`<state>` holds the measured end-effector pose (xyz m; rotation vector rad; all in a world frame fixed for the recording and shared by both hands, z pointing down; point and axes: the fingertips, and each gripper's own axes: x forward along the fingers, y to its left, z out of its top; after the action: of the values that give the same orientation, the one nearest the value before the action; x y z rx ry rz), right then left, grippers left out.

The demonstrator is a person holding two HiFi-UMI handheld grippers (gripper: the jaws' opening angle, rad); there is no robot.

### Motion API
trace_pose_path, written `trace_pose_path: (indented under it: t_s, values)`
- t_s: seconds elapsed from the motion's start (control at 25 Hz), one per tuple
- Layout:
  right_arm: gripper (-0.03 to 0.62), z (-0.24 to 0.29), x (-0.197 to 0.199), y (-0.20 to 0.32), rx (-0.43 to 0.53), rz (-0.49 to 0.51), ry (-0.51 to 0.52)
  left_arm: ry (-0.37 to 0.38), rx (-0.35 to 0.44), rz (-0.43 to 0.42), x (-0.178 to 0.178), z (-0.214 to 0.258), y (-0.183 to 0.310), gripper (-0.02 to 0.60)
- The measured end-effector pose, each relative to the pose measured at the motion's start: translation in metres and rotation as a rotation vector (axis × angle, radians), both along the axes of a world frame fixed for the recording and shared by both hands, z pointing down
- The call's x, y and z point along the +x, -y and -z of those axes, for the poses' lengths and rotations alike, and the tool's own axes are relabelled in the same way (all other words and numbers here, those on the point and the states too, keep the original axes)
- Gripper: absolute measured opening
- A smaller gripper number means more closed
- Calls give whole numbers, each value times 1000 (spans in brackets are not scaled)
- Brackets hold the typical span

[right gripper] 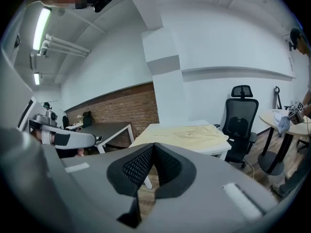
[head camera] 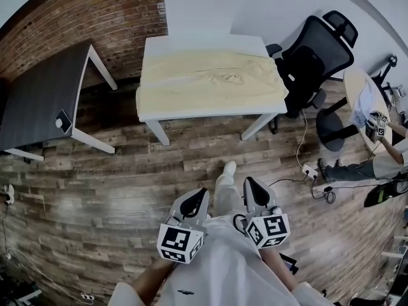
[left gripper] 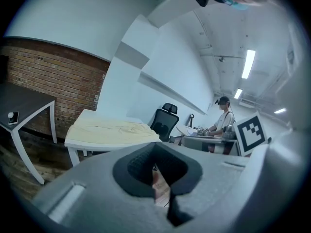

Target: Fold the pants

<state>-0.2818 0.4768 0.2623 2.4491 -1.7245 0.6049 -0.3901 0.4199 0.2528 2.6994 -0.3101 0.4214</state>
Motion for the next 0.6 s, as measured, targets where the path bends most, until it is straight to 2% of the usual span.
trace_pose_path:
  t_s: [0.32, 0.6]
  values:
    - [6, -11, 40, 26, -1, 8, 37, 22, -2, 2, 43, -5, 25, 3]
    - [6, -17, 107, 54, 12, 0, 63, 37, 17, -6, 110, -3, 53, 3]
